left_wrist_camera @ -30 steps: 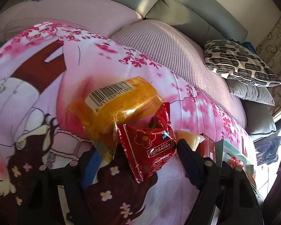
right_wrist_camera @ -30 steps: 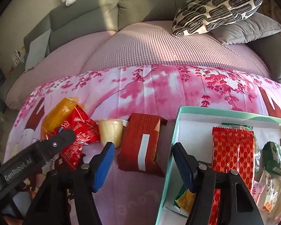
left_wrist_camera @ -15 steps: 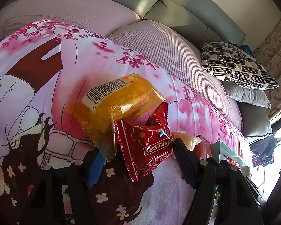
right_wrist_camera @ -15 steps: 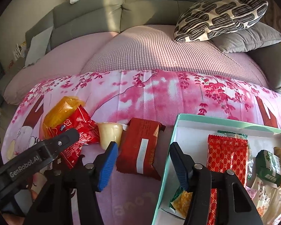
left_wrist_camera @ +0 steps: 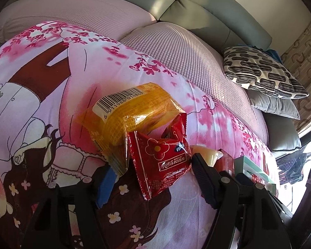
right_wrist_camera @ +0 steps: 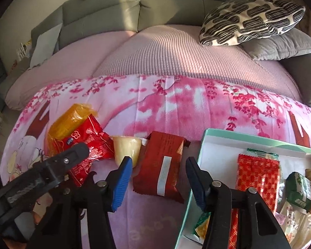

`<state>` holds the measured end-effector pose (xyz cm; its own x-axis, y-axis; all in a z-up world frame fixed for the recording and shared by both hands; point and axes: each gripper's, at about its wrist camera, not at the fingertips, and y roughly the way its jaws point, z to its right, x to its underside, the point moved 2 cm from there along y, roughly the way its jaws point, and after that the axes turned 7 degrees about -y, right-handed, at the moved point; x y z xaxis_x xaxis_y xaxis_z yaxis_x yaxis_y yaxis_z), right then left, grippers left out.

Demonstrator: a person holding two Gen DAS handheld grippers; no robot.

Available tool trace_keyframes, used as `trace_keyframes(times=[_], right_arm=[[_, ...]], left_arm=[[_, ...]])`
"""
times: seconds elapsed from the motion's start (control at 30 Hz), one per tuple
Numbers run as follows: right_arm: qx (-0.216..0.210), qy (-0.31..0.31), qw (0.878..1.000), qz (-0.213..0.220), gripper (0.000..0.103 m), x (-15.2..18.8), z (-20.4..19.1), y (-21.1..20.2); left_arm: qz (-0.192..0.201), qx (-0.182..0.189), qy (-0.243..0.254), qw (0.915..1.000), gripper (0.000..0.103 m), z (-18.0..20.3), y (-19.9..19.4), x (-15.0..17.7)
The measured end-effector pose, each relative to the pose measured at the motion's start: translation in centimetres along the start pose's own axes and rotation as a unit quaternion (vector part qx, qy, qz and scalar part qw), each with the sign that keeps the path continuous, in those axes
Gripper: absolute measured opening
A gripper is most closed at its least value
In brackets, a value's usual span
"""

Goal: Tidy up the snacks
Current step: 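Grasp the red Rolls Kiss bag with the left tool while the right tool grasps the red striped box pack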

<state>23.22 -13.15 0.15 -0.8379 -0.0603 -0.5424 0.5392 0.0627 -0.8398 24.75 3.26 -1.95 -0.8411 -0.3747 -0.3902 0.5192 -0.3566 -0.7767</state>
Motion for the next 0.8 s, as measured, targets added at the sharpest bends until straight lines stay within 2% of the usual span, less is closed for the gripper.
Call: trace_keyframes(times=[0.27, 0.4, 0.8], right_arm=[[-0.001, -0.014, 1.000, -0.006, 0.057, 0.0, -0.7, 0.6], [-0.010, -0.018, 1.000, -0.012, 0.057, 0.2, -1.0, 1.0], [-0.002, -0.009, 1.000, -0.011, 0.056, 0.1, -1.1, 1.6]], left_arm=[[-0.006, 0.010, 0.003, 0.9999, 0.069, 0.1, 0.0, 0.1], [-0.014, 0.031, 0.002, 0.9994, 0.057, 0.3, 0.0, 0.2], [-0.027, 0.051, -0.014, 0.9982, 0.057, -0.2, 1.1, 0.4]])
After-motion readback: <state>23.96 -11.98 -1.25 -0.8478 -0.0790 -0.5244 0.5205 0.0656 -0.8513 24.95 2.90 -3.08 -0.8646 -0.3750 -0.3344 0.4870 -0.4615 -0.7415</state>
